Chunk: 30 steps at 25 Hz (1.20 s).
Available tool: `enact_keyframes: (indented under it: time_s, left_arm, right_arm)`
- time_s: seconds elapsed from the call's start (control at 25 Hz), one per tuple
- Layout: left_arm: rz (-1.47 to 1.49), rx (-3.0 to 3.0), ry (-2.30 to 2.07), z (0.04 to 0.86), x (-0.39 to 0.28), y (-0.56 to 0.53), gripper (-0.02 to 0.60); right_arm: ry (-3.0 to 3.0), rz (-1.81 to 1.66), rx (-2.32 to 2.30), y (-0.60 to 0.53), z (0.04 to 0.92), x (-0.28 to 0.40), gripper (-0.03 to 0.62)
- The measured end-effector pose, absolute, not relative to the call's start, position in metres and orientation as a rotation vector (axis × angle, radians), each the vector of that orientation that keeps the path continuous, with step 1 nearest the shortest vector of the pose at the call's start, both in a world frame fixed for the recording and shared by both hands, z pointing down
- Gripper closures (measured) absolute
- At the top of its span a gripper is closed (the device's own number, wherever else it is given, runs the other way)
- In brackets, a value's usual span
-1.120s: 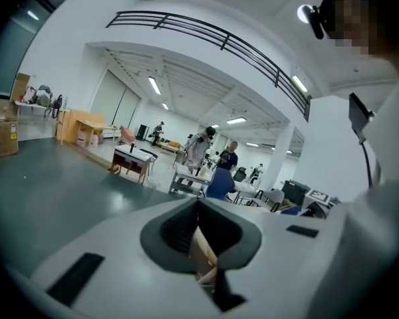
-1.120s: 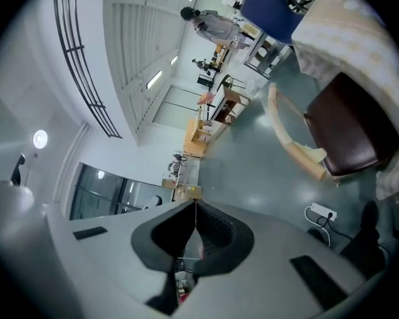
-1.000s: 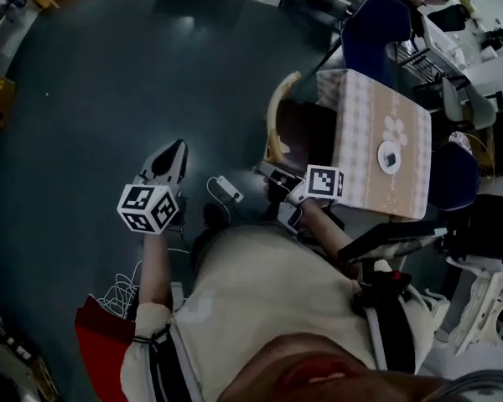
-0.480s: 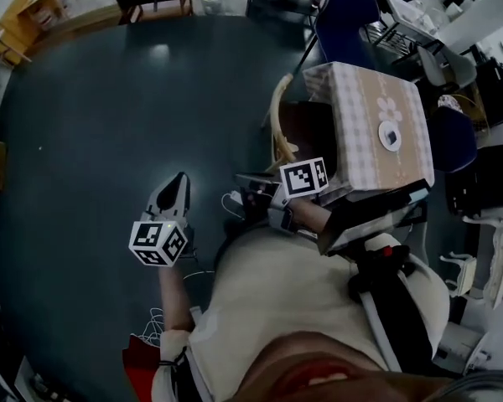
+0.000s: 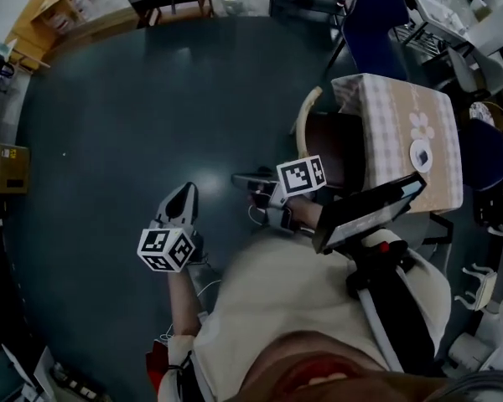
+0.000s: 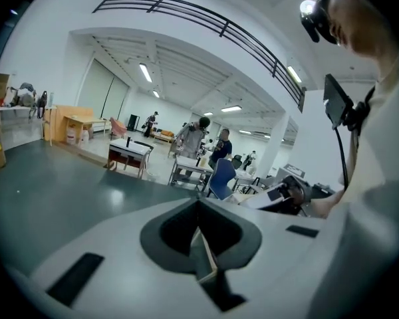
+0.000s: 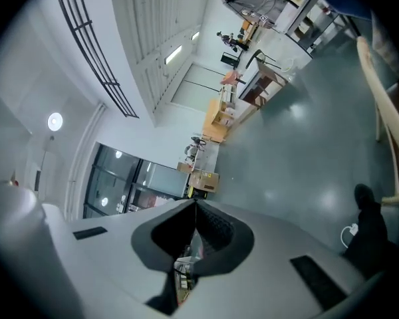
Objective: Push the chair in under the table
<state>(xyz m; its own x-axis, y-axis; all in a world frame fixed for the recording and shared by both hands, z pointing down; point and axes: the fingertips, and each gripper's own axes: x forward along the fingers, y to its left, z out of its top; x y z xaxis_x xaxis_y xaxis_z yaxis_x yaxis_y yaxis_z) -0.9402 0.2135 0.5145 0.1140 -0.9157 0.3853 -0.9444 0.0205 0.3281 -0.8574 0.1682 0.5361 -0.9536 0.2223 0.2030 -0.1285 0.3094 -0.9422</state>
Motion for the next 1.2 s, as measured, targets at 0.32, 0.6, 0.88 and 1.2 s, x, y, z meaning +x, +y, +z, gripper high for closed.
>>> enact_keyframes:
  time_s: [0.32, 0.6, 0.88, 1.2]
  left_arm:
    - [0.201, 1.902, -1.711, 0.511, -0.955, 0.082, 0.572]
    - [0.336, 1.967, -1.642, 0.504, -0.965, 0.002, 0.572]
    - [0.343, 2.038, -1.562, 0.514, -0.991, -0.019, 0.572]
    - [0.330, 2.203, -1.471, 0.499, -1.080, -0.021, 0.574]
  right_arm:
    - [-2.382, 1.611, -0.057, 0.056, 0.540, -0.880, 0.582]
    - [-2.470, 1.562, 0.065, -0.030, 0.535, -0.889, 0.582]
    - [-2.445, 1.559, 0.255, -0.047, 0.550, -0.896, 0.582]
    - [-2.392, 1.628, 0.510, -0.031, 0.541, -0.970, 0.582]
